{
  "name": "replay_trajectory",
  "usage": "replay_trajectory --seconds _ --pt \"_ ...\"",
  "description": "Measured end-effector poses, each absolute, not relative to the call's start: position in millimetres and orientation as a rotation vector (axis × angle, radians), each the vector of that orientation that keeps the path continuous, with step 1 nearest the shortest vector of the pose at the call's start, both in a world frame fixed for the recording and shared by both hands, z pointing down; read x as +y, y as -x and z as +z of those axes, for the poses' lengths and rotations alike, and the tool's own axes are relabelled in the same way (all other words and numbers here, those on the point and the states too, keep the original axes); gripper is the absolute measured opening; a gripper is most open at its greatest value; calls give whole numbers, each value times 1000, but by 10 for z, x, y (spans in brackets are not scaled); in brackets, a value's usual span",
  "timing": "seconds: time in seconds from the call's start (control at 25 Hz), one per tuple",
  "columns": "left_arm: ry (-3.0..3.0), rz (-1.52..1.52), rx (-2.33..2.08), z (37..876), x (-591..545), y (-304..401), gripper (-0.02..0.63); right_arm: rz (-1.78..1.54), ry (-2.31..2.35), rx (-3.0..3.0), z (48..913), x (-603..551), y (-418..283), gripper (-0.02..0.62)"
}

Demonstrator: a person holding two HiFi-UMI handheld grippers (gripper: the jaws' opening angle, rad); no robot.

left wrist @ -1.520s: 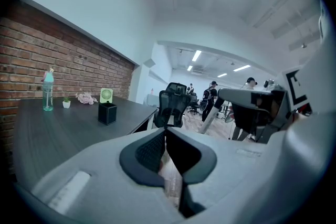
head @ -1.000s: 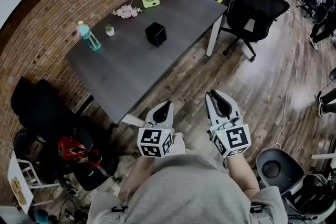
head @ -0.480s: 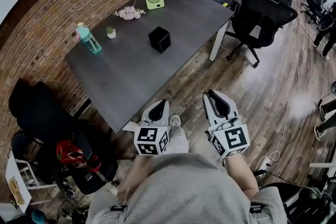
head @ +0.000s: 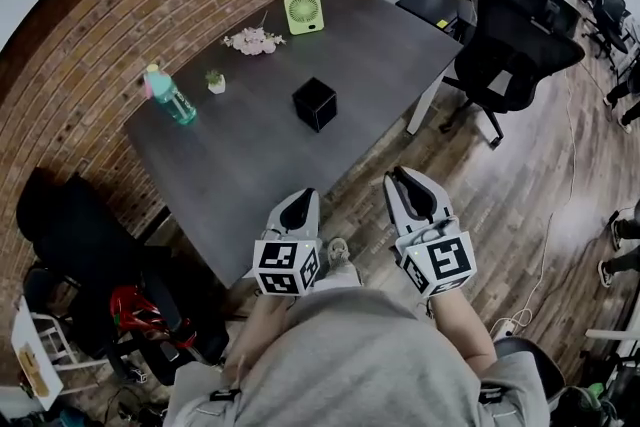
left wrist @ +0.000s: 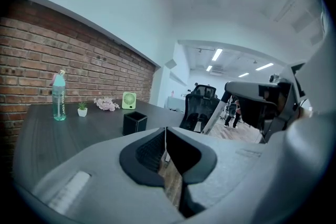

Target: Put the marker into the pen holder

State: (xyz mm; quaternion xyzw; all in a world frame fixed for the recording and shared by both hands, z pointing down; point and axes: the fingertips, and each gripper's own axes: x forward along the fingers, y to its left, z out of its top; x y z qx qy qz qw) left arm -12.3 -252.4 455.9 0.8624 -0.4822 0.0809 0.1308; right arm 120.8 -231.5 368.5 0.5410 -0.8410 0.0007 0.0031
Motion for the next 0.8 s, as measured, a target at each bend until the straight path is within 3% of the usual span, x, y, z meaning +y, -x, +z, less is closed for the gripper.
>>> replay_trajectory --seconds 0.8 --pt "-2454 245 -1441 4598 -3855 382 20 17 -1643 -2663 3672 -3812 -993 60"
